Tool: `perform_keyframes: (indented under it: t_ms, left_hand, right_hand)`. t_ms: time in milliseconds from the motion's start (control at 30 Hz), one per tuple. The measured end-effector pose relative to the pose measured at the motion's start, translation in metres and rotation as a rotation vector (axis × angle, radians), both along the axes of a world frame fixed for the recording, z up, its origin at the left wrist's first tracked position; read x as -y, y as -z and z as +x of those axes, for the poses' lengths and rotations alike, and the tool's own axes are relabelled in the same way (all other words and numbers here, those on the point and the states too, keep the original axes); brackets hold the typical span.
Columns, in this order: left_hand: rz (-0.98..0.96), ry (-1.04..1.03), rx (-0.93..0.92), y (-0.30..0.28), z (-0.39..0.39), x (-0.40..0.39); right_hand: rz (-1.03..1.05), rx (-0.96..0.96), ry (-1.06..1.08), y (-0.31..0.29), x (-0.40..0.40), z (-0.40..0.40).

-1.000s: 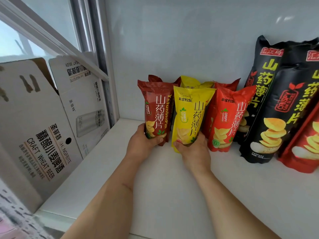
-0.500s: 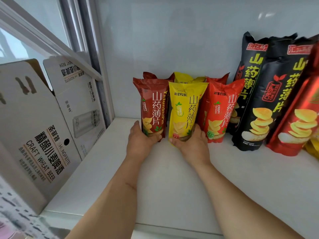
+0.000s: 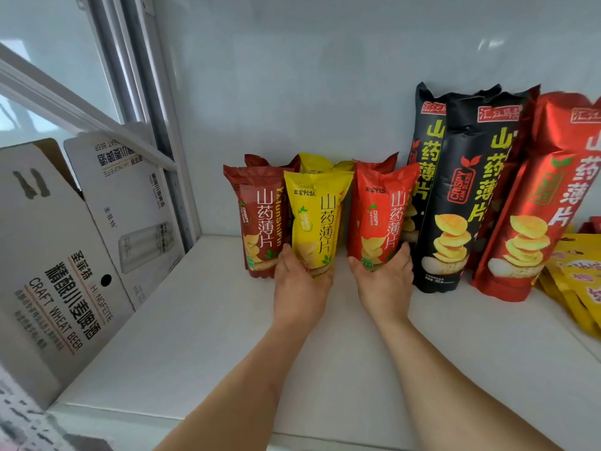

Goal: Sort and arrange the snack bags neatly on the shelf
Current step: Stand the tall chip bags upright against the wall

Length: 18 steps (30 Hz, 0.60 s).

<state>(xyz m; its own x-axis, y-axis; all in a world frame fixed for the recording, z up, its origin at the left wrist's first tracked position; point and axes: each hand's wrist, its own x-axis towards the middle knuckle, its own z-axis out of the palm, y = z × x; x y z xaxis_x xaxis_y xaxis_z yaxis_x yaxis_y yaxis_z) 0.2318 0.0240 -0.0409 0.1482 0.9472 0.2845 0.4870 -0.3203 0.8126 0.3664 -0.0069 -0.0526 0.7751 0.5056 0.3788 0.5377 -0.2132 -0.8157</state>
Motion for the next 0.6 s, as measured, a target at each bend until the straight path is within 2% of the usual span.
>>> perform_keyframes:
  t_ms: [200,600]
  left_hand:
    - [-0.033,-0.011,-0.043,0.008,0.009,-0.015]
    - [-0.03,0.019,0.009,0.016,0.009,-0.026]
  right_hand:
    - [-0.038,-0.123,-0.032,0.002,-0.018,0.017]
    - [-0.12,-0.047,0.055,0.009,-0.007,0.01]
